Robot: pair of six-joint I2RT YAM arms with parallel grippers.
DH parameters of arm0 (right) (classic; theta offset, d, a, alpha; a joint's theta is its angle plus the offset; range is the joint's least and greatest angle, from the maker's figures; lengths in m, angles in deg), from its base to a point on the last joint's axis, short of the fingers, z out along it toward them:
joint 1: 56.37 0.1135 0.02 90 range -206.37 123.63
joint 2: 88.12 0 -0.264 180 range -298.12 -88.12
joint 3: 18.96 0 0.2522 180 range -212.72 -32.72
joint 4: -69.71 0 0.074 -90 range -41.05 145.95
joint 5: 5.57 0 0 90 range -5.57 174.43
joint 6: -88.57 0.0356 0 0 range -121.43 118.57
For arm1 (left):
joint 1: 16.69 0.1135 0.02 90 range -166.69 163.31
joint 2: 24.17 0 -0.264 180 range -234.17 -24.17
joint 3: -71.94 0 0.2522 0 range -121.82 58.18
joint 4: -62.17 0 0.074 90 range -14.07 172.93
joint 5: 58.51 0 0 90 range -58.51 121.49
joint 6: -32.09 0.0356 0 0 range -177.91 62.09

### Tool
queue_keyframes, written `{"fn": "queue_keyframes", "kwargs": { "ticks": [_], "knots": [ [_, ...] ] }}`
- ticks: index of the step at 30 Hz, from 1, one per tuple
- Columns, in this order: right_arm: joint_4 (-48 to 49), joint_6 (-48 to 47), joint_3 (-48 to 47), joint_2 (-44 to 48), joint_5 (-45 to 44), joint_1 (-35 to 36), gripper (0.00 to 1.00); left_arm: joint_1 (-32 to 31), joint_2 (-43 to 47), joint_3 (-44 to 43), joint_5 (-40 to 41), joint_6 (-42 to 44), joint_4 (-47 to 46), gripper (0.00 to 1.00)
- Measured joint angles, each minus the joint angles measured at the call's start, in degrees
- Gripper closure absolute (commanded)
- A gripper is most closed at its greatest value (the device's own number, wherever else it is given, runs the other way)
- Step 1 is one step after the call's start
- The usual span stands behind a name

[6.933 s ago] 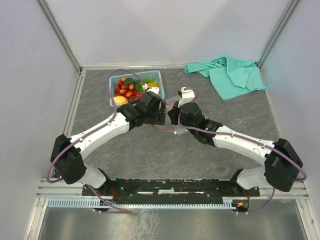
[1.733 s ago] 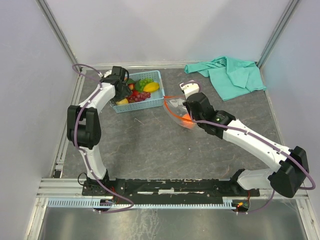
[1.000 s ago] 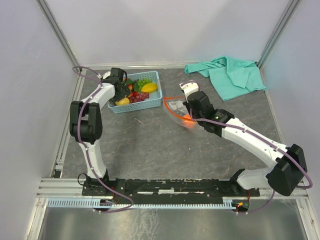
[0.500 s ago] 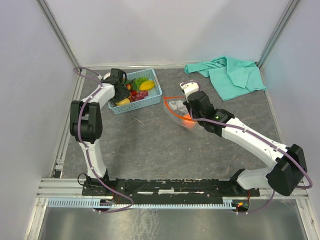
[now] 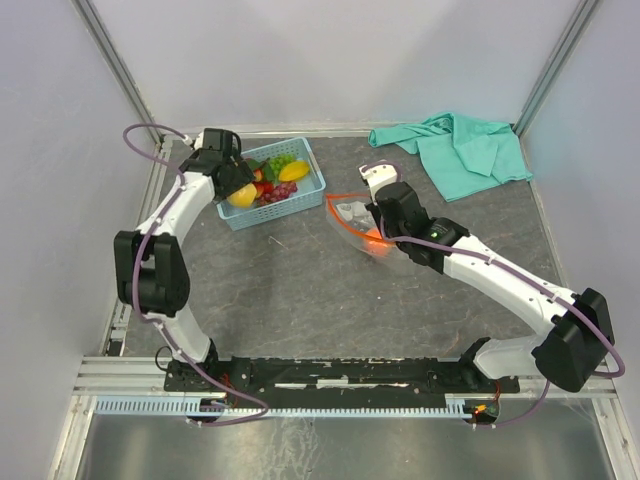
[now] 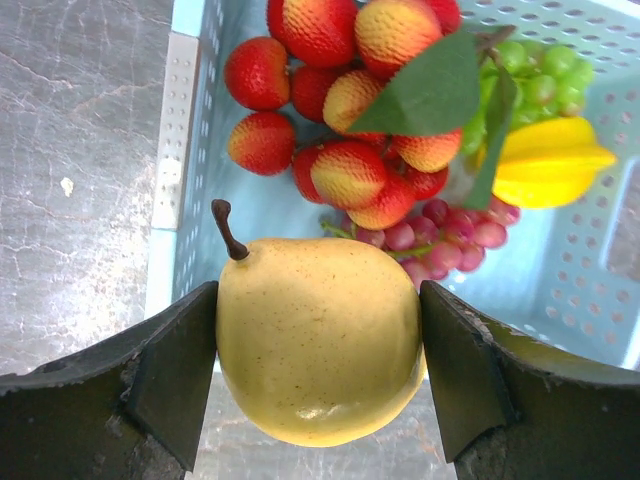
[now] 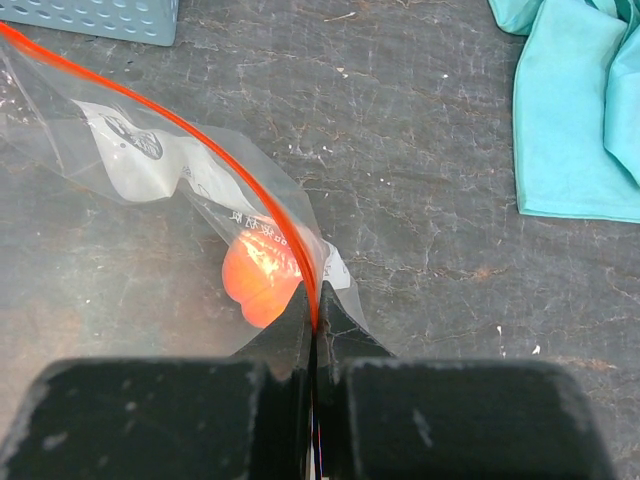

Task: Place the food in the zip-top bag and seal the zipper
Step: Pick up the fake fruit from the bin, then place the fake fruit in the zipper food storage bag.

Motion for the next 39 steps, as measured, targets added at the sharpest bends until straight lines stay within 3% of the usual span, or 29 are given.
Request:
{"fn": "queue_keyframes", "kwargs": {
  "ticks": [11, 20, 39],
  "knots": [
    [-0.31, 0.96, -0.46, 0.0, 2.82, 0.0, 0.98, -2.43, 15.85, 10.36, -10.47, 1.33, -2.75, 0.76],
    [-0.22, 4.59, -1.79, 0.0, 7.56, 0.0, 0.98, -8.74, 28.63, 12.02, -15.72, 1.33, -7.41, 0.76],
    [1.03, 12.98, -2.56, -1.95, 15.28, 0.0, 0.98, -25.35, 33.22, 16.98, -17.35, 1.16, -25.35, 0.78]
  ]
}}
